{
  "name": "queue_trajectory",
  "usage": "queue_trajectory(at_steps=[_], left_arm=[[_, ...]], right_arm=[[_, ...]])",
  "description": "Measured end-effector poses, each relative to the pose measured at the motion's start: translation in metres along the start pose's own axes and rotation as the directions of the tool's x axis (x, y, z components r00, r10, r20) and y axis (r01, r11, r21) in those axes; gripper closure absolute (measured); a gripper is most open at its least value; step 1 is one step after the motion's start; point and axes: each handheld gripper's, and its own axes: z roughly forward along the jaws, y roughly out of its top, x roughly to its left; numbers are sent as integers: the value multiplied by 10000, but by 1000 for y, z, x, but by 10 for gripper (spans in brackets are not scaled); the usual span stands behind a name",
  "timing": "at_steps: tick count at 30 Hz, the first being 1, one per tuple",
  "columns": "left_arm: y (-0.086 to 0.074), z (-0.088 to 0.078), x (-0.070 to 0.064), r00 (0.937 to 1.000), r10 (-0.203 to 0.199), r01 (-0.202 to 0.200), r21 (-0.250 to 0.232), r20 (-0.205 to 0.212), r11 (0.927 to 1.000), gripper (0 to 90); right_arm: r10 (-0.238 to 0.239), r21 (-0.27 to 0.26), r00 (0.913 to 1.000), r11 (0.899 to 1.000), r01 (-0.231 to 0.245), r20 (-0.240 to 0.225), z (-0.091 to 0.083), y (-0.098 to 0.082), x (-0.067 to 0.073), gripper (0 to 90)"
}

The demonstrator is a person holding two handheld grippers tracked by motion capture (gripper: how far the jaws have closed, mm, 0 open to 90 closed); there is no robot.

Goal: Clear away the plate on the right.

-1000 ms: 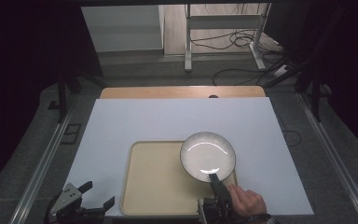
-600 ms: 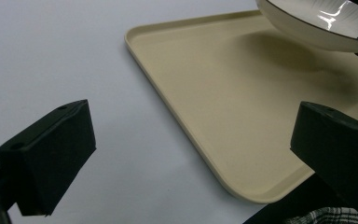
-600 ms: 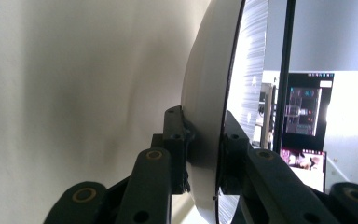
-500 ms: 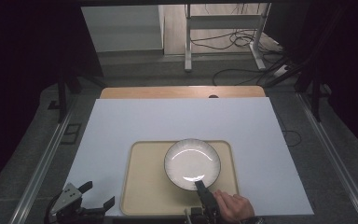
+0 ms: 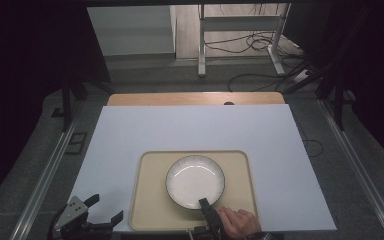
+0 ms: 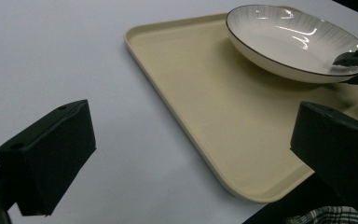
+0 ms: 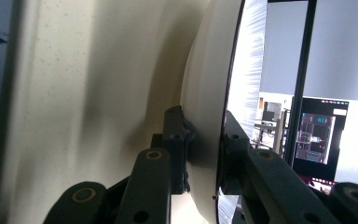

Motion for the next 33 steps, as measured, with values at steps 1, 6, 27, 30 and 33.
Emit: queue_trajectory(at_steps=[1,6,27,30,33], left_arm=[[0,0,0,10000,3,-3,3,1,10000,0],[0,0,0,10000,5,-5,2,3,10000,0],[0,0,-1,10000,89,-89,47,20,9999,0],[0,0,-1,9999,122,-122,63,21,9999,0],[0,1,-1,9998,174,-174,99,13,9998,0]], right_arm=[[-1,7,10000,10000,1,-29,1,1,1,772],[-96,41,9997,9999,97,-239,5,1,4,772],[223,-26,9982,9997,-225,-549,8,0,9,786],[286,-18,9979,9996,-288,-582,8,0,9,783],[424,-59,9971,9991,-429,-637,9,-1,9,775]])
